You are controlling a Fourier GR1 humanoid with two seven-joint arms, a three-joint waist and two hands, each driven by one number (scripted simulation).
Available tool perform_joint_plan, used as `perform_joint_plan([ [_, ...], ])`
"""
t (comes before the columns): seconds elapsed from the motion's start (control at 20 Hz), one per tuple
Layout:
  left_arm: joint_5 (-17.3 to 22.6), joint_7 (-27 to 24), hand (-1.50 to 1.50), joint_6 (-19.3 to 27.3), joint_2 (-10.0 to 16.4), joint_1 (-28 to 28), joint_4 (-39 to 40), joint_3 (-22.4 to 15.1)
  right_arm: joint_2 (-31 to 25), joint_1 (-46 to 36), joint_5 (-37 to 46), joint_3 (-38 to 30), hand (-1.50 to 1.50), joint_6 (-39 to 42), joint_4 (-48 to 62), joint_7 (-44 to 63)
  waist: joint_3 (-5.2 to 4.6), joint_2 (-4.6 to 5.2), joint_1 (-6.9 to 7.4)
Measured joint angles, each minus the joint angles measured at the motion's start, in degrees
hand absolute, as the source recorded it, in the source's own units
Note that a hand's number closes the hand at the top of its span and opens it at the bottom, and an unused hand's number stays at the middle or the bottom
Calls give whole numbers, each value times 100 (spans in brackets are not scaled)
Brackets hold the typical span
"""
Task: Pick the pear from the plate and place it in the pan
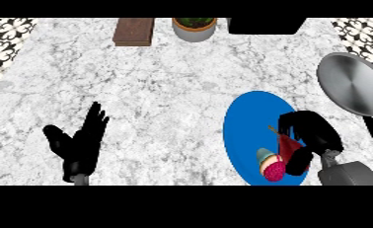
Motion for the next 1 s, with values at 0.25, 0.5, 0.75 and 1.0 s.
perform_joint_plan([
  [0.25,2,-77,0,-140,7,-24,152,106,218,-66,247,-38,150,-17,47,124,6,8,-4],
  [0.5,15,-158,0,-228,-3,11,178,188,602,-231,523,-4,150,-187,25,438,24,18,0],
  [0.75,-43,-66,0,-124,-77,58,73,140,797,-117,1045,105,150,-1001,-569,708,62,29,-19],
  [1.0,17,-42,0,-192,-9,154,-50,199,812,-49,1360,-162,150,-1669,-1581,1084,73,18,-60],
])
